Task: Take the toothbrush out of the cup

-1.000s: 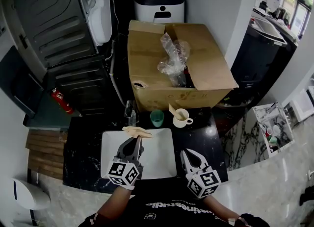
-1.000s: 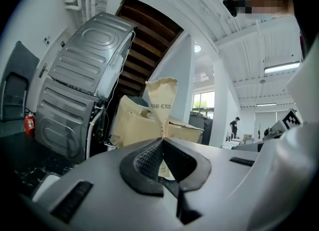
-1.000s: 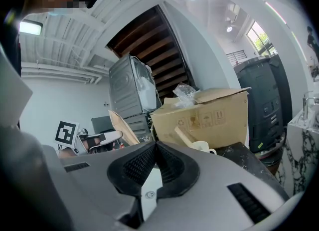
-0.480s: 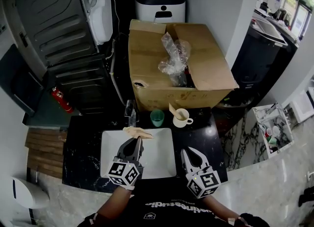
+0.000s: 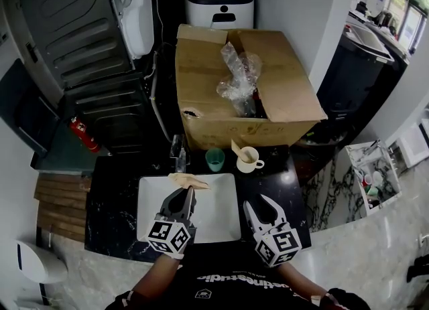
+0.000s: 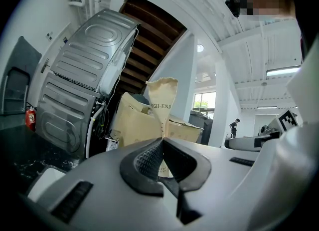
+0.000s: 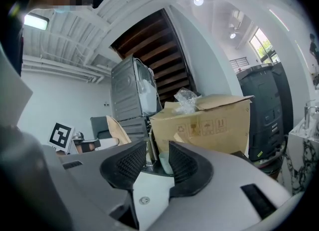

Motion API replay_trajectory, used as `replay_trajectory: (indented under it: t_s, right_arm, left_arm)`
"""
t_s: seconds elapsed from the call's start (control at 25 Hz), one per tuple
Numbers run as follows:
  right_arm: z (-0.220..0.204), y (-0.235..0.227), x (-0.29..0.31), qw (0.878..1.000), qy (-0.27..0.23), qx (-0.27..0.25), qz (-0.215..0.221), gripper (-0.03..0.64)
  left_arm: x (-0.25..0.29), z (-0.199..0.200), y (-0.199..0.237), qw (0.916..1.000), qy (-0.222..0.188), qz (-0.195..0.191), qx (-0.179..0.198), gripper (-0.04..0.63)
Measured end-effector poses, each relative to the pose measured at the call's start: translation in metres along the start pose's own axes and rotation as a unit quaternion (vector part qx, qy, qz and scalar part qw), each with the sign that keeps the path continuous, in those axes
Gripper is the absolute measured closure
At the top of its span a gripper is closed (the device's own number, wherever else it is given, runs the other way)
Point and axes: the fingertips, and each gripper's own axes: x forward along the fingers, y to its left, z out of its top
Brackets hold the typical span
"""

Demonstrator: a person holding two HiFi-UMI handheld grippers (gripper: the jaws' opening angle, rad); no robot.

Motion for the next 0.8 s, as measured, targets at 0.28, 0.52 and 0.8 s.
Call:
replay_trajectory:
  t_s: [0.28,0.52,0.8]
  right_arm:
    - [0.004,-0.013,0.021,1.0,0.008,-0.026,-0.004,0.46]
    - [-0.004,-0.028,0.056,0.997,0.031,-0.069,-0.005,0.46]
    - [-0.023,-0.056,0.111,0.993,0.056,-0.107,-0.019,0.46]
  left_arm:
    - [-0.006,-0.001,0.012,0.9999,0.0,0.017,-0.001,0.58]
    - [-0.01,0.0,0.024,0.9993,0.001,0.038,-0.005,0.58]
    - [-0.018,-0.003,0.035,0.9981,0.005,0.061,-0.005,0.579]
